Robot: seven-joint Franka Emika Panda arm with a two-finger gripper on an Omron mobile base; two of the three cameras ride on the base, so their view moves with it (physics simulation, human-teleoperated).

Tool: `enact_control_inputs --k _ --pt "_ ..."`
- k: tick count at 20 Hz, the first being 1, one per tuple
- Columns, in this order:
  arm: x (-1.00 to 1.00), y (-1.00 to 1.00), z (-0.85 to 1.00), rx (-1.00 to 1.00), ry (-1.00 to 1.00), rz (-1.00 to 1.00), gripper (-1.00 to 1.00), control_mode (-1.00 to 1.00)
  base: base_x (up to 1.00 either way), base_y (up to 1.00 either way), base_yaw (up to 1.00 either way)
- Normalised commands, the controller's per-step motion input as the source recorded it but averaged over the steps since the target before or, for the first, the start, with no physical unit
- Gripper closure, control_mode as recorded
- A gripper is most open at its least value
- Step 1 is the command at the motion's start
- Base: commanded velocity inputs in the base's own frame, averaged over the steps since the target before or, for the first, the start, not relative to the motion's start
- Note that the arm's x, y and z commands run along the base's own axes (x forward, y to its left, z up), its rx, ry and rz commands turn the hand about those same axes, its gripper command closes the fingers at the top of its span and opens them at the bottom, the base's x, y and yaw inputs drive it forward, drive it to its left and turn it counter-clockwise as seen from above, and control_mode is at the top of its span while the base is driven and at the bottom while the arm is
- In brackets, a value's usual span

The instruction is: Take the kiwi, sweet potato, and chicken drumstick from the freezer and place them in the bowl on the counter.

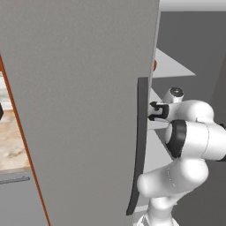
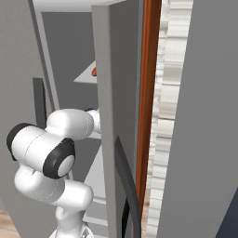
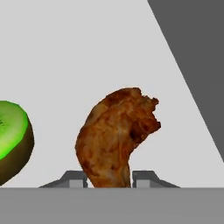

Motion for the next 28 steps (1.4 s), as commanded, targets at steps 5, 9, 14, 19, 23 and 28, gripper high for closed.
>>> enact_control_inputs --k 5,9,14,19,23,28 --pt "-0.25 0.02 -0.09 0.0 0.0 0.0 1.0 -1.0 0.0 0.0 0.0" --pt "-0.5 0.01 0.01 0.0 0.0 0.0 1.0 -1.0 0.0 0.0 0.0" --pt "-0.6 0.0 0.15 0.0 -0.01 0.0 1.0 -1.0 0.0 0.0 0.0" --pt "-0.6 0.02 0.36 0.0 0.0 0.0 1.0 -1.0 0.0 0.0 0.0" --pt "-0.52 0.14 0.46 0.0 0.0 0.0 1.0 -1.0 0.0 0.0 0.0" --pt "-0.55 0.36 0.38 0.0 0.0 0.0 1.0 -1.0 0.0 0.0 0.0"
